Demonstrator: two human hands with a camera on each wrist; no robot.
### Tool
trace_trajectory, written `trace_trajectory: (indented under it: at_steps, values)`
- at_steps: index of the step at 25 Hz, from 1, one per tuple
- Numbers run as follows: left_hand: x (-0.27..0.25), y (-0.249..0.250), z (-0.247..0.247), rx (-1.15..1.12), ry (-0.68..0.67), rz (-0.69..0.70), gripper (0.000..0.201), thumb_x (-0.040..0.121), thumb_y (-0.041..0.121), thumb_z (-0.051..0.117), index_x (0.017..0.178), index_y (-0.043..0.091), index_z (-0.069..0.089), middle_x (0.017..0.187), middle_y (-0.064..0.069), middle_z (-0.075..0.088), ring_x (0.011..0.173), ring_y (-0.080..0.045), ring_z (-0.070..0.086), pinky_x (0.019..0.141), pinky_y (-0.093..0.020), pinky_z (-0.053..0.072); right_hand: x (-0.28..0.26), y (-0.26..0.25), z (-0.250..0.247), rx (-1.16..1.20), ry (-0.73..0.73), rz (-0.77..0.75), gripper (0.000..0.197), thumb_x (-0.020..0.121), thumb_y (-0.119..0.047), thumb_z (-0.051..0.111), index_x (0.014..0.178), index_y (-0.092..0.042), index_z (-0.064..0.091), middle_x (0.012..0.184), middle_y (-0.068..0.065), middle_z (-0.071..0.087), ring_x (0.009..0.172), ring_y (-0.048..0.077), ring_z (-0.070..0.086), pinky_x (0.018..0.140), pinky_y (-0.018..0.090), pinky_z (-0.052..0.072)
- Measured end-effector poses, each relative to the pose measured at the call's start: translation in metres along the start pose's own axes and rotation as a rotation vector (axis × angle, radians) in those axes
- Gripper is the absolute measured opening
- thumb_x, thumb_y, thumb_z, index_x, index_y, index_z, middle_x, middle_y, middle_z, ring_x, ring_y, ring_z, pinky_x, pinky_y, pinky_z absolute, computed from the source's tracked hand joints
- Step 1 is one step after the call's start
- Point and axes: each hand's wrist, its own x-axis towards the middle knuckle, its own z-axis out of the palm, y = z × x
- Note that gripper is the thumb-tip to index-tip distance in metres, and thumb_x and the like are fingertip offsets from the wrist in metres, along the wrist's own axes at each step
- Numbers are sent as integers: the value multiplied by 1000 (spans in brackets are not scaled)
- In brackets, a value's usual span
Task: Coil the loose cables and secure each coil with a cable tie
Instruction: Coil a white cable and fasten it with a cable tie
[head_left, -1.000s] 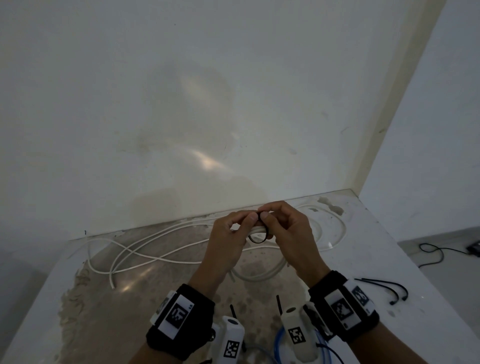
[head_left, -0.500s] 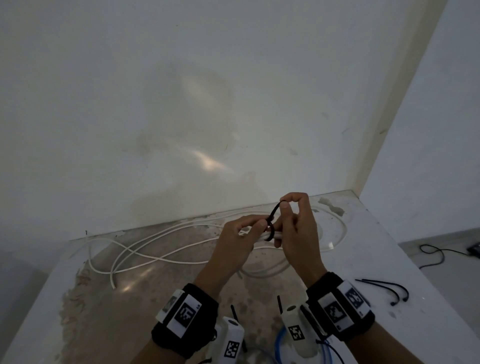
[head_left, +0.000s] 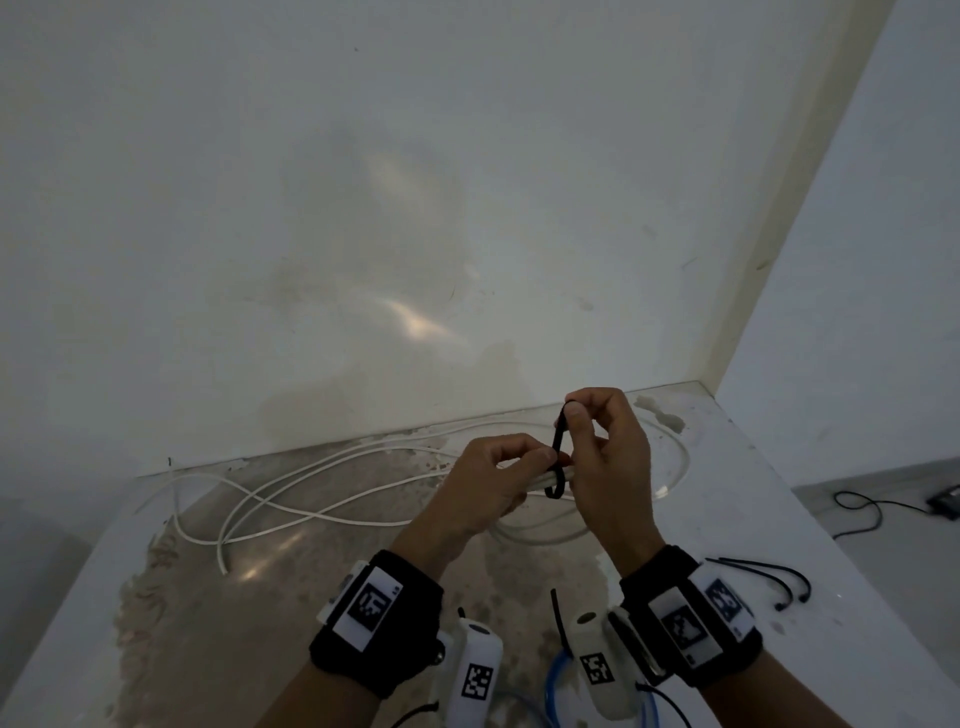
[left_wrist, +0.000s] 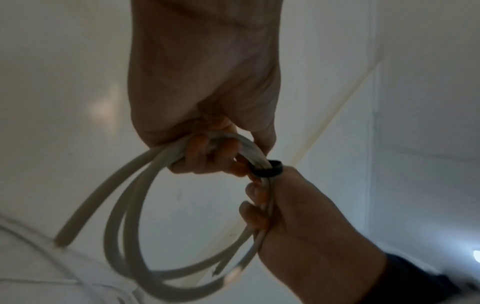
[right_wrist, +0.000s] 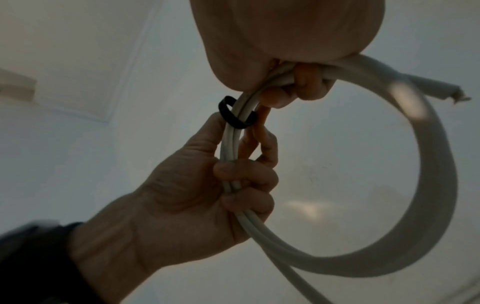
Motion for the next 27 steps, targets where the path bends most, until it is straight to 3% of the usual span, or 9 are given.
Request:
trace_trajectory:
  at_steps: [2, 5, 9, 11, 16, 19, 21, 24, 27]
  values:
    - [-1, 0, 0, -42, -19, -41, 21, 94, 23, 59, 88, 12, 77, 56, -3, 57, 42, -11, 35, 42, -19, 27, -2, -1, -2, 33, -1, 53, 10, 100, -10, 53, 98, -18, 59, 85, -3, 64, 74, 0, 61, 60, 15, 48]
    - [-2, 2, 1, -142, 117, -60, 22, 94, 20, 59, 86, 14, 78, 49, 4, 52, 44, -11, 33, 44, -22, 23, -3, -4, -7, 89, -115, 146, 17, 99, -15, 55, 114, -17, 62, 88, 3, 68, 68, 5, 65, 52, 21, 52]
    - [-1, 4, 2, -169, 153, -49, 21, 94, 17, 60, 80, 16, 76, 46, 8, 48, 44, -11, 29, 46, -23, 22, -4, -4, -13, 87, -230, 150, 9, 97, -11, 59, 95, -12, 68, 86, 8, 72, 64, 17, 63, 52, 24, 49]
    - [-5, 6, 5, -166, 133, -35, 20, 94, 17, 60, 81, 13, 75, 45, 10, 49, 45, -11, 29, 45, -21, 23, -3, -3, -14, 91, -234, 173, 12, 97, -10, 59, 87, -12, 66, 82, 11, 70, 59, 14, 58, 51, 22, 45]
    - [-7, 9, 9, -121, 81, -33, 16, 92, 20, 63, 82, 15, 76, 46, 10, 51, 45, -11, 32, 46, -21, 26, 1, -4, -16, 19, -231, 160, 18, 99, -13, 54, 82, -16, 59, 78, 0, 64, 69, 15, 64, 64, 30, 57]
    - [-8, 6, 10, -91, 3, -37, 17, 92, 20, 62, 88, 12, 77, 46, 6, 47, 44, -12, 34, 45, -22, 27, 1, -2, -18, 18, -168, 190, 19, 101, -18, 52, 82, -19, 57, 67, -13, 55, 58, 6, 52, 52, 19, 42]
    - [-10, 4, 13, -69, -26, -49, 18, 93, 21, 61, 89, 13, 77, 48, 5, 48, 45, -12, 36, 45, -22, 28, 1, 0, -20, 31, -116, 222, 18, 101, -20, 52, 84, -20, 59, 60, -17, 54, 51, 4, 47, 47, 19, 38]
    - [-13, 0, 19, -79, 25, -46, 19, 93, 21, 61, 89, 12, 77, 49, 8, 53, 44, -10, 36, 45, -21, 30, -2, -3, -23, 82, -123, 255, 20, 101, -20, 51, 86, -17, 63, 60, -15, 57, 42, 4, 44, 40, 20, 38]
    - [-9, -1, 19, -98, 126, -33, 20, 94, 19, 60, 89, 9, 76, 46, 11, 53, 41, -6, 33, 44, -18, 29, -8, -5, -28, 96, -234, 261, 19, 101, -18, 52, 93, -13, 69, 73, -7, 64, 51, 7, 50, 48, 20, 43]
